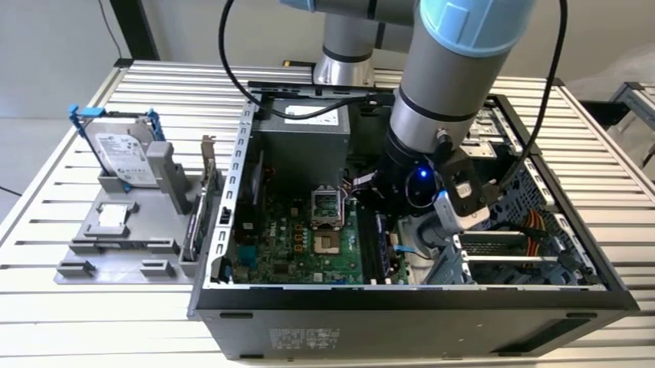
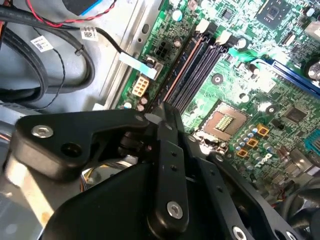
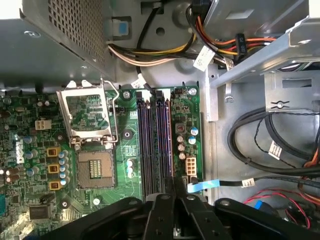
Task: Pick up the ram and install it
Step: 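Insert the ram into the slot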
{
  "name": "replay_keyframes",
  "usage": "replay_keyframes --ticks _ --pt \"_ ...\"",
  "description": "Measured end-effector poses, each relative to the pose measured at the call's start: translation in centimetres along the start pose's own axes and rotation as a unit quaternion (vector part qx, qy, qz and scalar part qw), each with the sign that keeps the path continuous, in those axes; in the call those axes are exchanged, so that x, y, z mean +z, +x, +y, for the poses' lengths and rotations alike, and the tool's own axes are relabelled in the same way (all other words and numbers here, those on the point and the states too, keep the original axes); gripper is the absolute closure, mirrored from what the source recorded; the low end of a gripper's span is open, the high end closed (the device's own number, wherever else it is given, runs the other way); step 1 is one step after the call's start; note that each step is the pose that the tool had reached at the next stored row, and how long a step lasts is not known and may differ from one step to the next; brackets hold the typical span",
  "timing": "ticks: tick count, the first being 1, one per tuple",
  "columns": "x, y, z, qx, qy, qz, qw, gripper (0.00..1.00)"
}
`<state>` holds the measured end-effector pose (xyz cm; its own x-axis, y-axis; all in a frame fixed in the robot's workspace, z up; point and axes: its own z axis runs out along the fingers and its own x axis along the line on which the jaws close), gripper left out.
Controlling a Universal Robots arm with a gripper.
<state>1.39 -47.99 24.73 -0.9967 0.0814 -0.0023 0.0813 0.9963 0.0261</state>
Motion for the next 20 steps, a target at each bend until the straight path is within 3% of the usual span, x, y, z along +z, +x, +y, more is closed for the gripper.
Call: replay_keyframes --ticks 20 --pt "0.0 0.0 -0.01 0.0 -0.0058 0.0007 1.0 1.0"
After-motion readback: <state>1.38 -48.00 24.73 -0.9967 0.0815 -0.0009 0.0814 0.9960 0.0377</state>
